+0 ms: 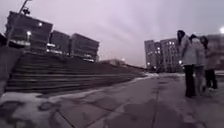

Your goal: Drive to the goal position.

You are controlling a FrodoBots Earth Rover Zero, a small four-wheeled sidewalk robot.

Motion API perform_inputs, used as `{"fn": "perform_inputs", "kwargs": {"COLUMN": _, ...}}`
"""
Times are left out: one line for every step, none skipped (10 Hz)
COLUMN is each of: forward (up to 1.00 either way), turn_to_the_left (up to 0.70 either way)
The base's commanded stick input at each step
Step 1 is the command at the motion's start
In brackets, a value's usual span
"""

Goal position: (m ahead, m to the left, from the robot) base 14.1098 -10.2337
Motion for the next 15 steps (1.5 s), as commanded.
{"fn": "perform_inputs", "kwargs": {"forward": 0.0, "turn_to_the_left": -0.45}}
{"fn": "perform_inputs", "kwargs": {"forward": 0.0, "turn_to_the_left": -0.27}}
{"fn": "perform_inputs", "kwargs": {"forward": 0.0, "turn_to_the_left": 0.0}}
{"fn": "perform_inputs", "kwargs": {"forward": 0.0, "turn_to_the_left": 0.0}}
{"fn": "perform_inputs", "kwargs": {"forward": 0.0, "turn_to_the_left": 0.0}}
{"fn": "perform_inputs", "kwargs": {"forward": 0.0, "turn_to_the_left": 0.0}}
{"fn": "perform_inputs", "kwargs": {"forward": 0.0, "turn_to_the_left": 0.0}}
{"fn": "perform_inputs", "kwargs": {"forward": 0.0, "turn_to_the_left": 0.0}}
{"fn": "perform_inputs", "kwargs": {"forward": 0.0, "turn_to_the_left": 0.0}}
{"fn": "perform_inputs", "kwargs": {"forward": 0.0, "turn_to_the_left": 0.0}}
{"fn": "perform_inputs", "kwargs": {"forward": 0.0, "turn_to_the_left": 0.0}}
{"fn": "perform_inputs", "kwargs": {"forward": 0.0, "turn_to_the_left": -0.12}}
{"fn": "perform_inputs", "kwargs": {"forward": 0.0, "turn_to_the_left": -0.45}}
{"fn": "perform_inputs", "kwargs": {"forward": 0.0, "turn_to_the_left": -0.45}}
{"fn": "perform_inputs", "kwargs": {"forward": 0.0, "turn_to_the_left": -0.45}}
